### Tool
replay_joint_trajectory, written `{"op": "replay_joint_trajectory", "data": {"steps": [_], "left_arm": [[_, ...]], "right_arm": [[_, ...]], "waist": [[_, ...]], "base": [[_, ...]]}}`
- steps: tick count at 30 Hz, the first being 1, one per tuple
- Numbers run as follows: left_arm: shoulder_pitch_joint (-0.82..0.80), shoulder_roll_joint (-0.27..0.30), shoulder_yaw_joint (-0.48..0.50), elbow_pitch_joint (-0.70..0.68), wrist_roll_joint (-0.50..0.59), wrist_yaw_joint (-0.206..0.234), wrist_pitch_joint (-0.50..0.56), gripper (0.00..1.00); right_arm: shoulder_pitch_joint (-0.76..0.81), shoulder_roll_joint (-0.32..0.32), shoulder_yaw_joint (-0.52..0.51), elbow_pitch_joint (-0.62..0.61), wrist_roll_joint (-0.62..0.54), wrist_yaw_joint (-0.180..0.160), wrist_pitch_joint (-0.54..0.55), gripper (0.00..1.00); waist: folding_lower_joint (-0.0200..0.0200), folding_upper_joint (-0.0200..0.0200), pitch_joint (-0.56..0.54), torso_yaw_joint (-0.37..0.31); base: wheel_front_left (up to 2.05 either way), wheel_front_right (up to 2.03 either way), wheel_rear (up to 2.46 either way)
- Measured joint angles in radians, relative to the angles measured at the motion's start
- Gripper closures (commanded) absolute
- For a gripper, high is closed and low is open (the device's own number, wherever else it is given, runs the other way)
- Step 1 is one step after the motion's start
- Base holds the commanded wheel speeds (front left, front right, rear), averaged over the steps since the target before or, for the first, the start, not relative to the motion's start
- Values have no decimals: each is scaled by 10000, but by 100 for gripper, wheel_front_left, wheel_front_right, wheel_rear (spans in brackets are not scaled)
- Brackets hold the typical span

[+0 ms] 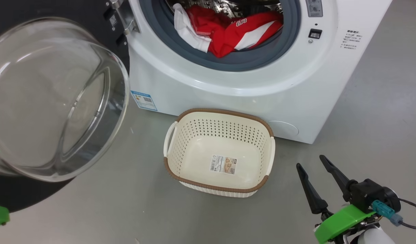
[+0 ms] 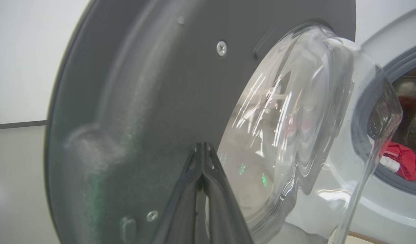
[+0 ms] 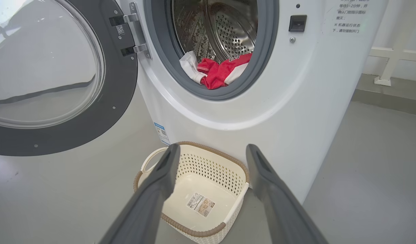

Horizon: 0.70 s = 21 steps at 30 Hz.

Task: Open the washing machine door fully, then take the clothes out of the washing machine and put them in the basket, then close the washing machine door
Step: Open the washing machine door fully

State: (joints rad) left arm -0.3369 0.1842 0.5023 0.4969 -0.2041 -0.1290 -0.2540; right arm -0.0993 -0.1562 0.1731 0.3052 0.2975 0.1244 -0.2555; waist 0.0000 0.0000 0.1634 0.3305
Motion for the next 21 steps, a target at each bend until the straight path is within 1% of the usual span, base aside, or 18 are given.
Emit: {"op": "replay_joint_trajectory", "data": {"steps": [10,14,21], "left_arm": [[-848,581,577,1129,111,-36,0,100],[-965,608,700,1279,113,-35,0,100],[-964,593,640,1281,111,-35,0,100]], "right_arm": [[-136,-12,33,8,-2,0,0,0],[-137,-10,31,10,-2,0,0,0],[-136,-4,15,10,-77,0,0,0]], "waist": [[0,0,145,-167],[0,0,136,-209],[0,0,68,-174]], "base": [[0,0,0],[0,0,0],[0,0,0]]}}
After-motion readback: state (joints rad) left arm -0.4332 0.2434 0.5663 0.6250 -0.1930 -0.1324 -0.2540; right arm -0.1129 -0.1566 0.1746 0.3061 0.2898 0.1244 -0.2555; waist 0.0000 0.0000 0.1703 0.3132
